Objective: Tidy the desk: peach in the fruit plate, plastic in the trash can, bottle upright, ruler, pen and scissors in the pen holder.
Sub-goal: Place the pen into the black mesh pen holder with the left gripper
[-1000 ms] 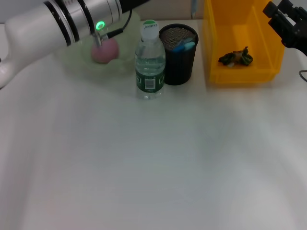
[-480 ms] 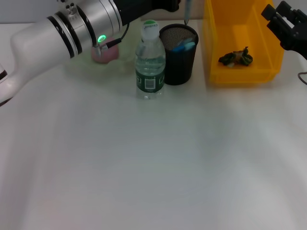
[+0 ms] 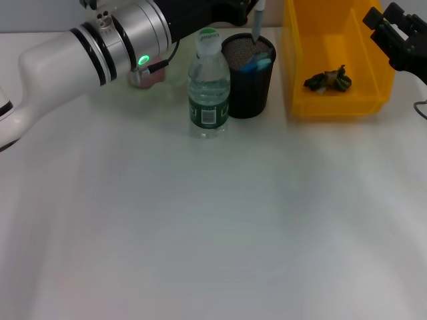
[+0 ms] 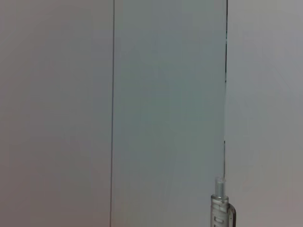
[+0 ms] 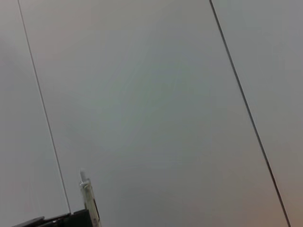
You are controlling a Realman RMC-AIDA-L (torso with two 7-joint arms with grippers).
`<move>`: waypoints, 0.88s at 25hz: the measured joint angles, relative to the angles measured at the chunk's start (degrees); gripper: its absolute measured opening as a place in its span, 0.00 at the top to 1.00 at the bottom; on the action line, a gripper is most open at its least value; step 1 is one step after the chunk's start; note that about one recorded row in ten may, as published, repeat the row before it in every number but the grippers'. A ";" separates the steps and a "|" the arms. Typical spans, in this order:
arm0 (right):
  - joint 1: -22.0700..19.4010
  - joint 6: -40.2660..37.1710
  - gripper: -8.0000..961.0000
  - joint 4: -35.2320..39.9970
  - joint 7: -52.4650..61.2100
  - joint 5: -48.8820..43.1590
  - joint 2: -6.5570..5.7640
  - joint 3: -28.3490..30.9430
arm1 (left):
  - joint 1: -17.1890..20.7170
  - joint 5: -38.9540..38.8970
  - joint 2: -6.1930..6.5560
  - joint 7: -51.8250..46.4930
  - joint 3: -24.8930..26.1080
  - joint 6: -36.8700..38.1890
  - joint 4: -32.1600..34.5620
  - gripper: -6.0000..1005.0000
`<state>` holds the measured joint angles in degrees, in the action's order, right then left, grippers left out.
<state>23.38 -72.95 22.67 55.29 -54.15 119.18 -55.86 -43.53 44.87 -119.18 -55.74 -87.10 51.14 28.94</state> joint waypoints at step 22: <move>0.36 0.00 0.47 0.01 -0.01 0.01 0.09 0.05 | 0.03 -0.05 0.00 1.33 -0.83 -2.75 -0.55 0.85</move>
<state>23.73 -72.95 22.68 55.28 -54.14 119.27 -55.81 -43.51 44.81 -119.18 -54.40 -87.93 48.39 28.38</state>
